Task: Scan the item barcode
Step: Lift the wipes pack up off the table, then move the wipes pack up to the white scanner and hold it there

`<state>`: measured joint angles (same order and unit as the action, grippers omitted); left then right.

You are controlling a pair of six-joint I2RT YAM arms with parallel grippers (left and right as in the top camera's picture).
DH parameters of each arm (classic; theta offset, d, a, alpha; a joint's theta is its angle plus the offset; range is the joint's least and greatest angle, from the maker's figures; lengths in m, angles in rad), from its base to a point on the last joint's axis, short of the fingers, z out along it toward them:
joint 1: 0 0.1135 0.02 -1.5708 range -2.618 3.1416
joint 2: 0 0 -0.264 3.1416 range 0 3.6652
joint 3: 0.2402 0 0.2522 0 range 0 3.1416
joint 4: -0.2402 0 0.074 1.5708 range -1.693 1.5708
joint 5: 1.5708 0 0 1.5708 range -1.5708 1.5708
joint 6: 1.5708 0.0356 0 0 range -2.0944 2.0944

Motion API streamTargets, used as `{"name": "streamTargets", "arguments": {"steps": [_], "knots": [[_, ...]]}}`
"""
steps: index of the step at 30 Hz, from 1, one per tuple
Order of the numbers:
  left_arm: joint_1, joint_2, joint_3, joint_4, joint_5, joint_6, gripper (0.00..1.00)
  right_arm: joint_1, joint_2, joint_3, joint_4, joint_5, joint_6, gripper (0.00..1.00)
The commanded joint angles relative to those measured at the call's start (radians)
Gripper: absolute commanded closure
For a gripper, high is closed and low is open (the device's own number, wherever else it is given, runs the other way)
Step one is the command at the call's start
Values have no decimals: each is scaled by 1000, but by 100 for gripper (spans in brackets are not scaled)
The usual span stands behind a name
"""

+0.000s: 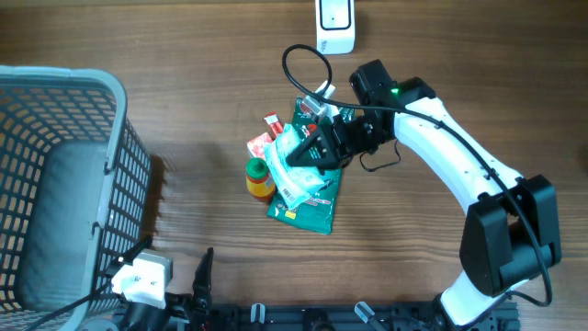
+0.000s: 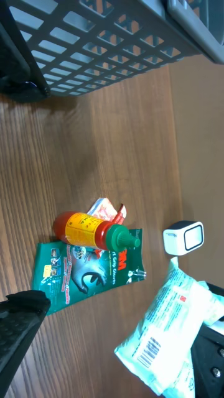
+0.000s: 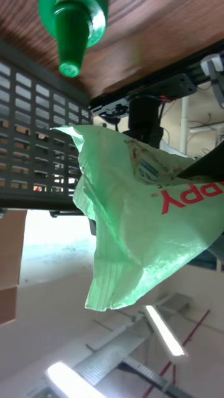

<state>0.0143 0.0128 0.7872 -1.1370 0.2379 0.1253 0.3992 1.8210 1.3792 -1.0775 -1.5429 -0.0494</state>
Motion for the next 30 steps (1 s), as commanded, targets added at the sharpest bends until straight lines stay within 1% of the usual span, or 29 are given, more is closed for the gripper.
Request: {"name": "streamTargets", "arguments": {"steps": [1,3,5,9,12,19,23,26,30], "knots": [[5,-8,2,3,16,0,0,1,-22,21,-72,6,-97,96],[5,-8,2,3,16,0,0,-2,-22,21,-161,54,-163,96],[5,-8,2,3,16,0,0,-22,-23,21,-308,75,-301,96],[5,-8,2,3,16,0,0,-79,-23,17,-533,149,-544,96],[5,-8,2,3,16,0,0,-102,-28,16,-534,174,-531,96],[5,-8,2,3,16,0,0,-103,-33,16,-534,237,-496,96],[5,-8,2,3,16,0,0,-105,-60,16,-534,369,-442,96],[5,-8,2,3,16,0,0,-117,-125,16,-534,417,-418,96],[5,-8,2,3,16,0,0,-151,-290,16,-523,480,-422,96]]}}
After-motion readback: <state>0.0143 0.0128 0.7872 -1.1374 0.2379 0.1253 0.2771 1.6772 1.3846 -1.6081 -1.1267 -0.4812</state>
